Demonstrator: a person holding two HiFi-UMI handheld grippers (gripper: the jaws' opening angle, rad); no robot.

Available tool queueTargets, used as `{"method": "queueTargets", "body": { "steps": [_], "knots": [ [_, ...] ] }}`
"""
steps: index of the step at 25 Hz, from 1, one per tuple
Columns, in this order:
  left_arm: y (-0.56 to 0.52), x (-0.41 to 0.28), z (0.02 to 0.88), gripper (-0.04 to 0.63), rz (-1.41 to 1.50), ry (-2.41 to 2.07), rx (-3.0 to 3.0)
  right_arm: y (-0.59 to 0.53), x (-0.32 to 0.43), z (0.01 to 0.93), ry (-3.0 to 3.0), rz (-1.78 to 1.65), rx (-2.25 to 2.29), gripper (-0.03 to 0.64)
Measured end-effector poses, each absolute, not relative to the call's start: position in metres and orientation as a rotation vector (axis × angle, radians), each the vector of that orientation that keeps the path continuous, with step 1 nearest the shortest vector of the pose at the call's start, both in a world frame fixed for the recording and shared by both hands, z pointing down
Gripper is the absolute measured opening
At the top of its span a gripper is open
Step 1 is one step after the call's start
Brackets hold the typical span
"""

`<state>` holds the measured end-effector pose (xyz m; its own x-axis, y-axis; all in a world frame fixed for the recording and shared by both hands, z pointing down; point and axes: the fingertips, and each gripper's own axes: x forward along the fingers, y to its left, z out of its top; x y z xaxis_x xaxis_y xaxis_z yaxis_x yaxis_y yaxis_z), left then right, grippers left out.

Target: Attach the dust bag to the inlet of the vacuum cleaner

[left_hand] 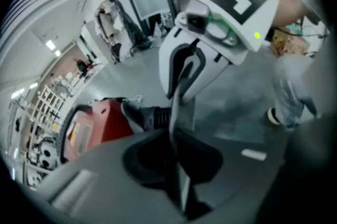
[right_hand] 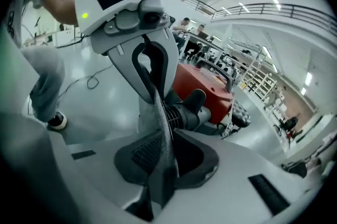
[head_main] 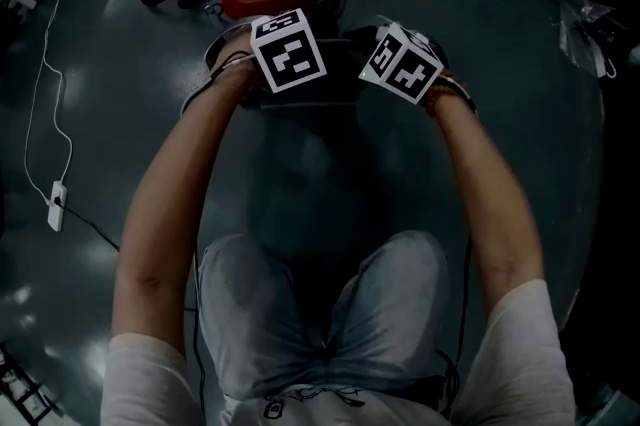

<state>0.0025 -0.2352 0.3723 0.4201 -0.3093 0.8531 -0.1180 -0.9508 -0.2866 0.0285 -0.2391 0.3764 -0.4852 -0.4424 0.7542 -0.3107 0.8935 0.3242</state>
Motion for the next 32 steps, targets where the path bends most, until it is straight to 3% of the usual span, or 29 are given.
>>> {"method": "queueTargets", "body": {
  "steps": [3,9,16,22,26,32],
  "knots": [
    [-0.236,0.000,0.372,0.034,-1.611,0.361,-2.446,-0.239,0.030,0.377,-2.126,-0.134,0.569,0.055],
    [-0.238,-0.019,0.375,0.030,-1.505,0.523,-2.653,-0.240,0.014,0.371,-1.934,-0.394,0.432,0.055],
    [-0.238,0.001,0.372,0.034,-1.604,0.368,-2.475,-0.242,0.028,0.379,-2.097,-0.137,0.576,0.055],
    [-0.240,-0.019,0.377,0.032,-1.550,0.533,-2.684,-0.246,0.018,0.372,-1.931,-0.366,0.448,0.057],
    [-0.246,-0.007,0.368,0.031,-1.475,0.502,-2.625,-0.249,0.021,0.373,-2.012,-0.276,0.503,0.058],
    [-0.245,0.000,0.372,0.034,-1.589,0.401,-2.519,-0.249,0.031,0.379,-2.075,-0.170,0.568,0.057]
  ]
}}
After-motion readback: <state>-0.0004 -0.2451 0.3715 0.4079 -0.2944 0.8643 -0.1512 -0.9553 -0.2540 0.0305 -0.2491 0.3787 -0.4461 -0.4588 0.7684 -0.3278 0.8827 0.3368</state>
